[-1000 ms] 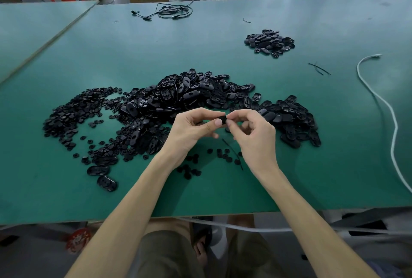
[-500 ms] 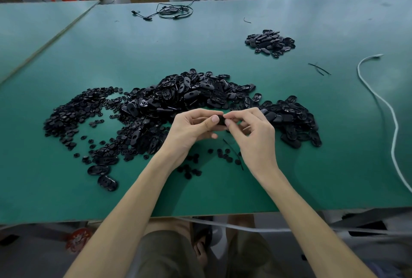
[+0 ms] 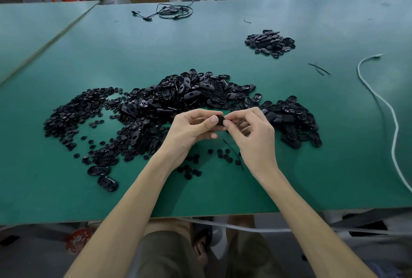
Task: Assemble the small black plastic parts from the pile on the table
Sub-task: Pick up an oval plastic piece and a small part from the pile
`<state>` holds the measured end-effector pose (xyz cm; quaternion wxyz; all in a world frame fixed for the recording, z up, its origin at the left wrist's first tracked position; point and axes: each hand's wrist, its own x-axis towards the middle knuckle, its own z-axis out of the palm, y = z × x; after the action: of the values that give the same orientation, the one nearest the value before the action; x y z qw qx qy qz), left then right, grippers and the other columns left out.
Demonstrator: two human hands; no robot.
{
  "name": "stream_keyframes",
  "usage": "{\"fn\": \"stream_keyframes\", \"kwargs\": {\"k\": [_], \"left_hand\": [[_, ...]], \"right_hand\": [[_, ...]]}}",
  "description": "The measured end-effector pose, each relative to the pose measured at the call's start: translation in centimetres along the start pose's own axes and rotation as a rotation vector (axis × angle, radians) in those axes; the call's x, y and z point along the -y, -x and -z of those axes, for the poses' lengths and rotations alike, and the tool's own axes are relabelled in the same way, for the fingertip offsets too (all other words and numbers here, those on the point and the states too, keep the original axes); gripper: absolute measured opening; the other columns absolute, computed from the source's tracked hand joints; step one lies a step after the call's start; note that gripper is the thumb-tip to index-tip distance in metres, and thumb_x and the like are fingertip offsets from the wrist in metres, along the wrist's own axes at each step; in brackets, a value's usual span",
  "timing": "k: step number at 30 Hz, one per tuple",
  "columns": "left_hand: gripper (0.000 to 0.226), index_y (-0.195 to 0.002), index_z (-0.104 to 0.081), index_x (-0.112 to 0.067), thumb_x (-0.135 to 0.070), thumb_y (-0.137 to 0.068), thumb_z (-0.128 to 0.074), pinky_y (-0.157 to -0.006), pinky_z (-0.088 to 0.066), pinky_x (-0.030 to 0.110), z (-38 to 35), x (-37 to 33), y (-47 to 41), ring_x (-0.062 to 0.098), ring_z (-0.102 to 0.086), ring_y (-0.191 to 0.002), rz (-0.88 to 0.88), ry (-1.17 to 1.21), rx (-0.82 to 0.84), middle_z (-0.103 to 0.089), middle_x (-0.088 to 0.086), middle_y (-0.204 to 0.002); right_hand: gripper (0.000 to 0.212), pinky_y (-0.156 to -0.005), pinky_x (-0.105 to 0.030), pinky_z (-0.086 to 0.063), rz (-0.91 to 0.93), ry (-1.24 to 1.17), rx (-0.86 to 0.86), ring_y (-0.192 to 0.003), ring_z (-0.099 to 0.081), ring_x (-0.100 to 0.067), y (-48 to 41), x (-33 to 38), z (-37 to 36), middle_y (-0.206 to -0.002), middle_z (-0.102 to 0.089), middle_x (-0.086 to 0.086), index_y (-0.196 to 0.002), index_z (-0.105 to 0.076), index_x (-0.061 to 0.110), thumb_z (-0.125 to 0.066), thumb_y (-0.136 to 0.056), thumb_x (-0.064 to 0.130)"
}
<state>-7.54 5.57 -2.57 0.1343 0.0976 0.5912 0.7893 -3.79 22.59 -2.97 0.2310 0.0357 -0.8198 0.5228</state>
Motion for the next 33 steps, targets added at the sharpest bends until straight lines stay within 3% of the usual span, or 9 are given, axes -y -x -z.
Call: {"fn": "stream_keyframes", "kwargs": {"k": [28,33], "left_hand": [[0.023,-0.117,-0.073,0.002,-0.010,-0.097,-0.069,-0.079,-0.061,0.027,-0.18,0.08,-0.14,0.027,-0.077,-0.095,0.007,-0.046,-0.018,-0.077,0.021,-0.108],[0.024,-0.117,-0.072,0.004,-0.009,-0.097,-0.070,-0.079,-0.061,0.028,-0.15,0.11,-0.19,0.029,-0.077,-0.097,0.014,-0.042,-0.017,-0.076,0.023,-0.109]], "right_hand": [[0.011,-0.068,-0.010,-0.045,0.030,0.015,0.037,-0.079,-0.060,-0.003,-0.13,-0.19,0.01,-0.097,-0.062,0.005,-0.097,-0.078,0.018,-0.077,-0.092,0.008],[0.012,-0.068,-0.011,-0.046,0.002,-0.005,0.038,-0.078,-0.060,-0.003,-0.14,-0.38,-0.07,-0.096,-0.060,0.011,-0.095,-0.075,0.021,-0.077,-0.093,0.010]]}}
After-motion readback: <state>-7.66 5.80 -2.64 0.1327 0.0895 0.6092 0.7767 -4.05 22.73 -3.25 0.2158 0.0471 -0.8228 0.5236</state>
